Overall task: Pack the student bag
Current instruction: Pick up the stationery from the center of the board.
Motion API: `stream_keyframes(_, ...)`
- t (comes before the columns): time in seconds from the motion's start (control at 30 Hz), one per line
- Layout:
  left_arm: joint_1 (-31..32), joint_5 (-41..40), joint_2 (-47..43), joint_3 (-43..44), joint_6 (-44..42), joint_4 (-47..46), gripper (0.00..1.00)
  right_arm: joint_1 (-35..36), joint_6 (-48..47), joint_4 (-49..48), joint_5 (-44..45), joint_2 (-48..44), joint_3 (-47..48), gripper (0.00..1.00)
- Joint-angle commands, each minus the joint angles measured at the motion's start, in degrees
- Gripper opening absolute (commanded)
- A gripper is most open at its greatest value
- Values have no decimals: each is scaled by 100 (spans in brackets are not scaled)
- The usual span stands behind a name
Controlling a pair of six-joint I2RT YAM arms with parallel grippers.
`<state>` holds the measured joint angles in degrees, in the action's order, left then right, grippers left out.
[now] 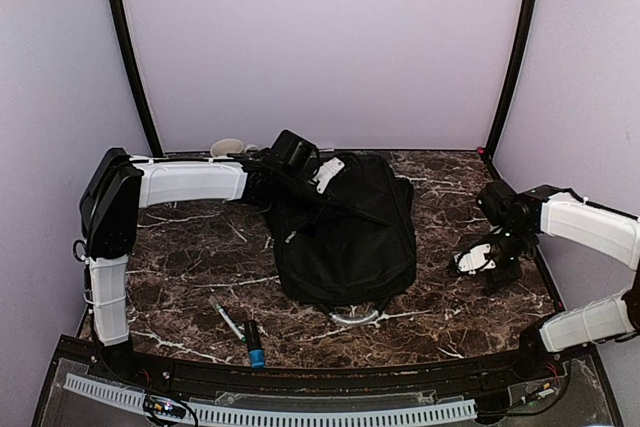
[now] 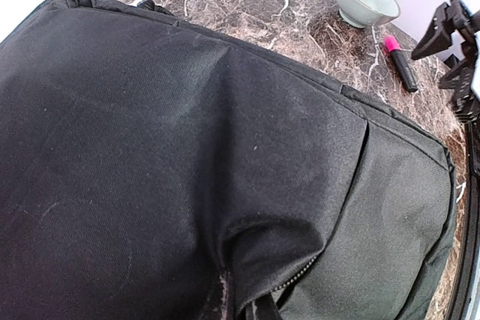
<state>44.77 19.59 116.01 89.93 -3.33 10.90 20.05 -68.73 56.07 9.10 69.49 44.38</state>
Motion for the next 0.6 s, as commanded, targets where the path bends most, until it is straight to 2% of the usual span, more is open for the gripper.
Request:
stream_keyframes(0.0, 3, 129, -506, -26, 136, 30, 0, -49, -437, -534, 739, 156, -189, 63)
stream_keyframes(0.2, 82, 82, -530, -73, 92, 32, 0, -61, -742, -652, 1087, 368, -398, 62)
stream_keyframes(0.57, 137, 53, -548, -90, 52, 43, 0, -75, -629, -992, 1334, 960, -536, 51)
